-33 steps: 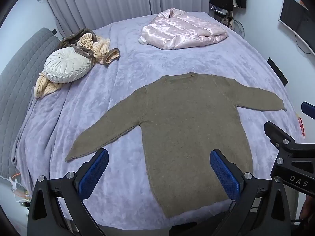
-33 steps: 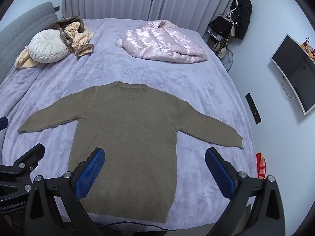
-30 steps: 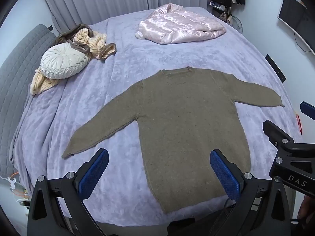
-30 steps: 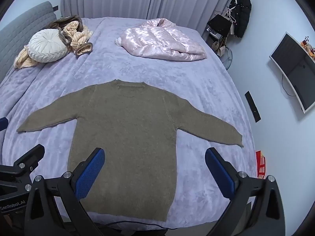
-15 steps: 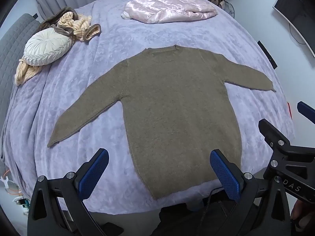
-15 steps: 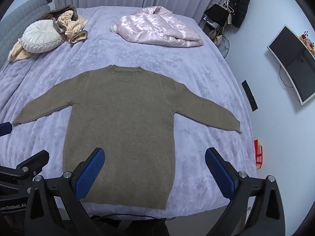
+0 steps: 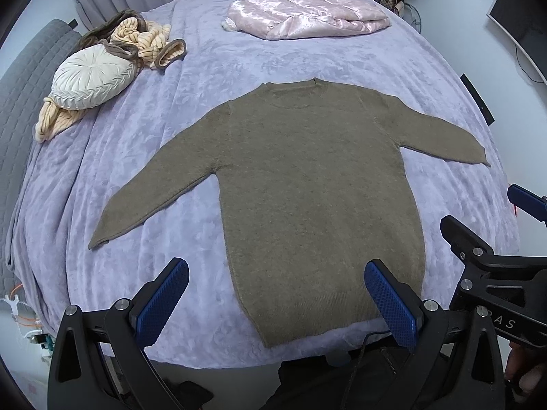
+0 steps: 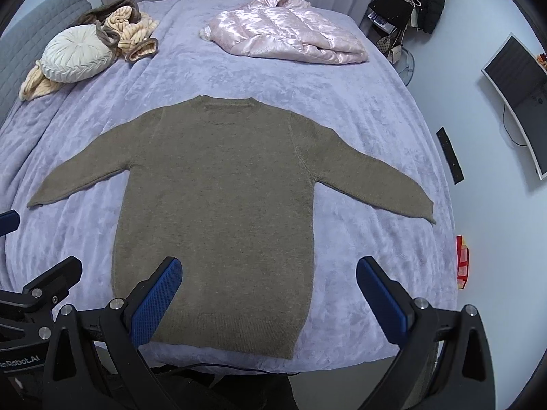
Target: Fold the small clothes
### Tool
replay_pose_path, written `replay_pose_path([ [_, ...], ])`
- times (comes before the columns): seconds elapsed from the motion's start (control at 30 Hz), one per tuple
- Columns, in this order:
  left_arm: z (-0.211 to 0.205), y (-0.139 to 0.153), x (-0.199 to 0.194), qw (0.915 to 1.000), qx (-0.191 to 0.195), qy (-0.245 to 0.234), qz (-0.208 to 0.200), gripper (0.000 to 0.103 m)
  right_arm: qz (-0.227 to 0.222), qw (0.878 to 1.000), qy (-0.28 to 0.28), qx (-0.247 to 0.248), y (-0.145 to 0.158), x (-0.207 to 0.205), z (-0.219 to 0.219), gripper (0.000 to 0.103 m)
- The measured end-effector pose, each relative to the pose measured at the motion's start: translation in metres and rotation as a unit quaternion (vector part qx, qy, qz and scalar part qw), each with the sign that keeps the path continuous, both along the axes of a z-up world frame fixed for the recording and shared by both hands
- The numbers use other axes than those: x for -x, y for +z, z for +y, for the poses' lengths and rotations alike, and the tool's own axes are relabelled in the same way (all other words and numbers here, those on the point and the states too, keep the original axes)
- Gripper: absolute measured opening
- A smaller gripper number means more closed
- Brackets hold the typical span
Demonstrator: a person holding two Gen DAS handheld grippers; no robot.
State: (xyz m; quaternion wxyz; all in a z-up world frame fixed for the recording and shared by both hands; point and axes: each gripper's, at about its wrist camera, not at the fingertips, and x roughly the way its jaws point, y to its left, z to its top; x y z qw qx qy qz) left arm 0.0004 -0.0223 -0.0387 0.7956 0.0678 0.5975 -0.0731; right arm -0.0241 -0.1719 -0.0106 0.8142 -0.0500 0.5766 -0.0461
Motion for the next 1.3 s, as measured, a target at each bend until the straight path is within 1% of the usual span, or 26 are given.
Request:
replay_pose_path([
  [0.13,-0.003,0.0,-0.001,0.9999,-0.003,0.014,0.003,0.103,-0.004,1.0,0.019,-0.001,-0.002,-0.003,0.0,0.102],
  [0.27,-0.011,-0.002,-0.003,0.9997,-0.01,0.023,0.006,0.103,-0.01,1.0,0.027,-0.01,-0.001,-0.005,-0.007,0.102],
  [0.4,-0.019,-0.002,-0.008,0.9991,-0.013,0.04,0.003,0.103,-0.023,0.999,0.037,0.013,0.002,-0.006,-0.012,0.102],
  [0.5,-0.028,0.001,-0.011,0.9992,-0.002,0.04,-0.003,0.103,-0.03,0.998,0.043,0.018,0.003,-0.008,-0.02,0.102],
  [0.57,-0.037,0.006,-0.012,0.9993,0.005,0.035,-0.014,0.103,-0.034,0.998,0.044,0.028,0.003,-0.009,-0.026,0.102],
  [0.7,-0.052,0.015,-0.017,0.9986,0.005,0.032,-0.042,0.103,-0.049,0.997,0.045,0.026,0.006,-0.014,-0.042,0.102],
  [0.83,-0.065,0.027,-0.02,0.9966,0.014,0.032,-0.075,0.103,-0.063,0.997,0.032,-0.011,0.011,-0.021,-0.066,0.102],
  [0.87,-0.068,0.027,-0.023,0.9967,0.015,0.033,-0.073,0.103,-0.069,0.997,0.027,-0.02,0.013,-0.022,-0.073,0.102],
  [0.93,-0.074,0.024,-0.03,0.9979,0.013,0.035,-0.053,0.103,-0.08,0.996,0.018,-0.034,0.016,-0.024,-0.084,0.102],
  [1.0,-0.077,0.022,-0.035,0.9978,0.012,0.049,-0.042,0.103,-0.086,0.995,0.013,-0.039,0.016,-0.027,-0.091,0.102],
  [1.13,-0.085,0.023,-0.044,0.9966,0.019,0.07,-0.039,0.103,-0.092,0.995,0.01,-0.043,0.018,-0.033,-0.106,0.102],
  [1.3,-0.099,0.018,-0.059,0.9954,0.003,0.093,-0.025,0.103,-0.092,0.995,0.005,-0.046,0.019,-0.04,-0.123,0.102],
])
